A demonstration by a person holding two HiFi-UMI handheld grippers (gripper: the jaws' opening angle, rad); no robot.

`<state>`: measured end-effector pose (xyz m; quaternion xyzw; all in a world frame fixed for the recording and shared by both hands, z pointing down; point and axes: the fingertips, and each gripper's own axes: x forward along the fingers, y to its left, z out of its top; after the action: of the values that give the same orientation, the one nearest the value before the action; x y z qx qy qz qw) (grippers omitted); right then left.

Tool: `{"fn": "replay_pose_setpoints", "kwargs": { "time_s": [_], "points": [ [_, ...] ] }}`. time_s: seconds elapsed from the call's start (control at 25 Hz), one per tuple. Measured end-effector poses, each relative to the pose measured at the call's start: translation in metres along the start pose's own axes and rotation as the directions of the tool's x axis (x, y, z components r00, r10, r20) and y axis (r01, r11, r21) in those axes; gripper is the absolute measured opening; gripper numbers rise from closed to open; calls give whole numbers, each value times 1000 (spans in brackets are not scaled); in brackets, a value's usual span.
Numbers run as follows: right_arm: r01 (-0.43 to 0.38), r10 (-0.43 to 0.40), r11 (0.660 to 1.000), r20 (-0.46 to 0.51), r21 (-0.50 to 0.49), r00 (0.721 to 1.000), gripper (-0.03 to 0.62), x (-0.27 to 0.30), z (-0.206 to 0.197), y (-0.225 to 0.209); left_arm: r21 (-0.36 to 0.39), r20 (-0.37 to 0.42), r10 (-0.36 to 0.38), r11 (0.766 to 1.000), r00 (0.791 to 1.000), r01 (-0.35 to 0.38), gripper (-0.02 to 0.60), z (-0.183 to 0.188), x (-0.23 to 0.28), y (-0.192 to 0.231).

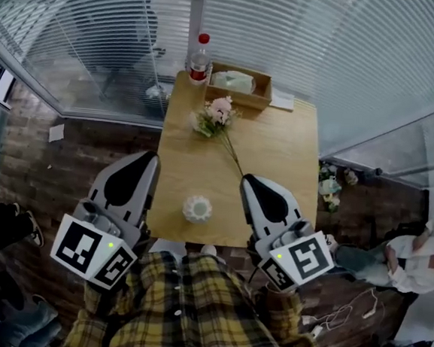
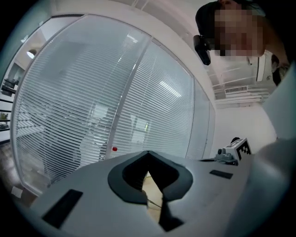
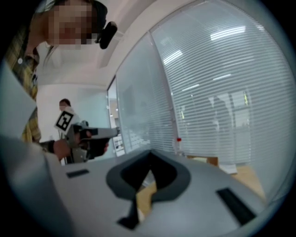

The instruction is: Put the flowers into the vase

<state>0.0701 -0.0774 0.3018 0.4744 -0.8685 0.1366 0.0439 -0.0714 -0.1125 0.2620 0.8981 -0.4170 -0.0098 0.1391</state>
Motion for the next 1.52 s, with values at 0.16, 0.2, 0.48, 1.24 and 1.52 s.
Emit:
{"fn": "replay_pose_setpoints", "kwargs": {
  "time_s": [0.16, 0.2, 0.48, 1.24, 1.52],
  "points": [
    [78, -78, 997, 0, 21, 997, 14, 23, 5, -16, -13, -32, -76, 997, 997, 75, 11, 4, 25, 21],
    [100, -100, 995, -3, 29, 995, 14, 27, 5, -20, -16, -42, -94, 995, 995, 93, 11, 2, 29, 25],
    [233, -230, 971, -60, 48, 971, 14, 37, -15, -41, -29, -129, -204, 979, 970, 202, 10, -22, 57, 36],
    [144, -138, 990, -212, 11, 967, 14, 60, -53, -81, -37, -171, -119, 993, 978, 114, 11, -53, 83, 34],
    [88, -83, 996, -256, 10, 963, 15, 78, -70, -99, -32, -175, -48, 999, 983, 43, 10, -60, 82, 42]
  ]
}}
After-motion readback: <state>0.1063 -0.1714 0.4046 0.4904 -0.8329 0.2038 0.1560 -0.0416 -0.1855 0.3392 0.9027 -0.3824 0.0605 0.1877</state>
